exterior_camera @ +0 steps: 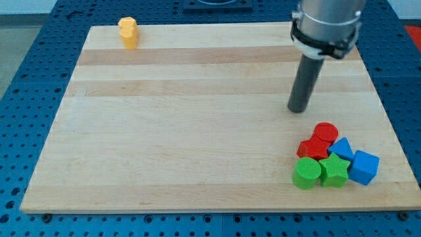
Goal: Move your arm towards the yellow hexagon
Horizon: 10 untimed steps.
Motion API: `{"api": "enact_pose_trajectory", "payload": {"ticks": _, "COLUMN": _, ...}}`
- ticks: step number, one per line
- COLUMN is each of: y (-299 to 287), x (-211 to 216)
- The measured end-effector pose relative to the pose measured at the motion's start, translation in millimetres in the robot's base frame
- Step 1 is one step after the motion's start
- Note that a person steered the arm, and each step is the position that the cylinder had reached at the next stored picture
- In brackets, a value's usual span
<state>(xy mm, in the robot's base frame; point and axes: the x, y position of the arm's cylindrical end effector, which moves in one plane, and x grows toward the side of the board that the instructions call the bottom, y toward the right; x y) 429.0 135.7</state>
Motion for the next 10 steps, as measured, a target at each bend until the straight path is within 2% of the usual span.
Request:
{"api": "enact_pose_trajectory", "payload": {"ticks": 2, "y": -62, "x": -78}}
{"api": "enact_pose_trajectory", "payload": {"ticks": 3, "y": -131, "x": -67}}
{"api": "enact_pose_trajectory", "payload": {"ticks": 5, "y": -320, "x": -52}}
{"api": "enact_pose_trajectory", "payload": {"ticks": 6, "y": -418, "x": -70}}
{"api": "enact_pose_trajectory", "payload": {"ticks": 7, "y": -440, "x": -97}}
{"api": "enact_pose_trajectory", "payload": {"ticks": 10, "y": -425, "x": -228}}
